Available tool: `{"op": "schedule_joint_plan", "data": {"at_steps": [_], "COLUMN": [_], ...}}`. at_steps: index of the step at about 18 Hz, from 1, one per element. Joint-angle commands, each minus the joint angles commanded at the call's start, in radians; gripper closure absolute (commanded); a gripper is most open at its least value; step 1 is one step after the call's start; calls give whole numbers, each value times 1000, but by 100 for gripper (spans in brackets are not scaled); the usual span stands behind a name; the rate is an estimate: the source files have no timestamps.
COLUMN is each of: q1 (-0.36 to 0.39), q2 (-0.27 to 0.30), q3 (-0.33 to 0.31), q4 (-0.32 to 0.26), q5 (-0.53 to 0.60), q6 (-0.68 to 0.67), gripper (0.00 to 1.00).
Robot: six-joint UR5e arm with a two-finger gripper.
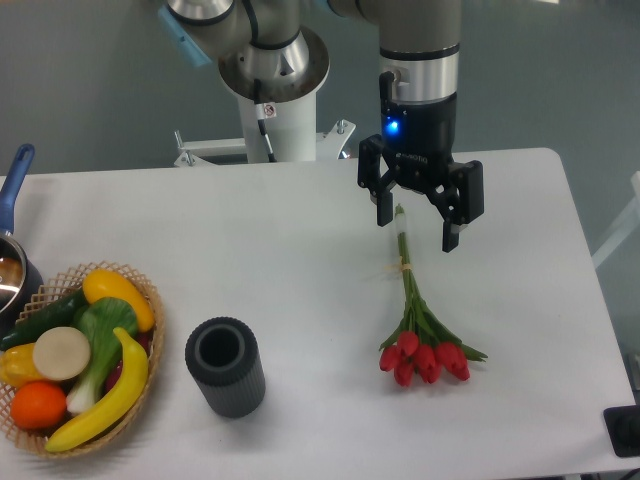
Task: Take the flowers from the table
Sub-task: 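Move the open gripper over the stems of the red tulip bundle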
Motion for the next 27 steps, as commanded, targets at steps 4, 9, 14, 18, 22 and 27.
{"op": "schedule_joint_plan", "data": {"at_steps": [4, 9, 14, 18, 22, 27], "q1": [0, 2, -2, 3, 35, 78], "q2": [-2, -3, -11, -11, -2, -5], "q3": [12, 18, 20, -1, -48, -119], "q4": [0, 2, 31, 54, 38, 2], "q5": [0, -3, -8, -6, 5, 67], "q6": [-8, -113, -257, -417, -466, -518], "gripper": [0, 0, 0, 0, 0, 0]}}
